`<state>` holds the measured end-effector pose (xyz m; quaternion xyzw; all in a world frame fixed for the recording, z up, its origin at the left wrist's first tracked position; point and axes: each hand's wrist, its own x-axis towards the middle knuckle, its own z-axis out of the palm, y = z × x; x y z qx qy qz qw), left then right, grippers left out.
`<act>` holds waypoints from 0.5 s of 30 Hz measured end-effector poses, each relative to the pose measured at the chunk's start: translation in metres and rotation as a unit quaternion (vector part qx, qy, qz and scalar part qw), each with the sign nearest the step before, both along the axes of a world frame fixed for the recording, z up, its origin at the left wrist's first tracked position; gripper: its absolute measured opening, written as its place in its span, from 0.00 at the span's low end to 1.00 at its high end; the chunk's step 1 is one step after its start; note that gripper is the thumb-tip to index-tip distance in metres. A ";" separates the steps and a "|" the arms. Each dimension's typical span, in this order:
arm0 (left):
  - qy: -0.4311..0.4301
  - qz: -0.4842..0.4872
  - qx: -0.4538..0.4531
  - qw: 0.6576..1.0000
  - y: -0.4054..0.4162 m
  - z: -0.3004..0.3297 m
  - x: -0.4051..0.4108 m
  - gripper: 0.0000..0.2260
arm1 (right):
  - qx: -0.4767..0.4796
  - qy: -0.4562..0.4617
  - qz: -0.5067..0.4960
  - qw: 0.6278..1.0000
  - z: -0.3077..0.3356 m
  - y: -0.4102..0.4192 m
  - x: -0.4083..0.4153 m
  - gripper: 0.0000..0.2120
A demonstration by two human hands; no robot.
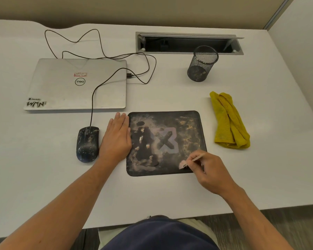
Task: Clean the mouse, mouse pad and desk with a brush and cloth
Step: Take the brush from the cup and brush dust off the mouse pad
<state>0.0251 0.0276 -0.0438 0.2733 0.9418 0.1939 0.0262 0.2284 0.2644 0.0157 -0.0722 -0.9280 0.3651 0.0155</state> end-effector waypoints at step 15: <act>-0.010 0.000 -0.016 1.000 -0.001 -0.002 0.000 0.25 | -0.005 0.072 -0.122 0.990 -0.004 0.022 -0.086 0.07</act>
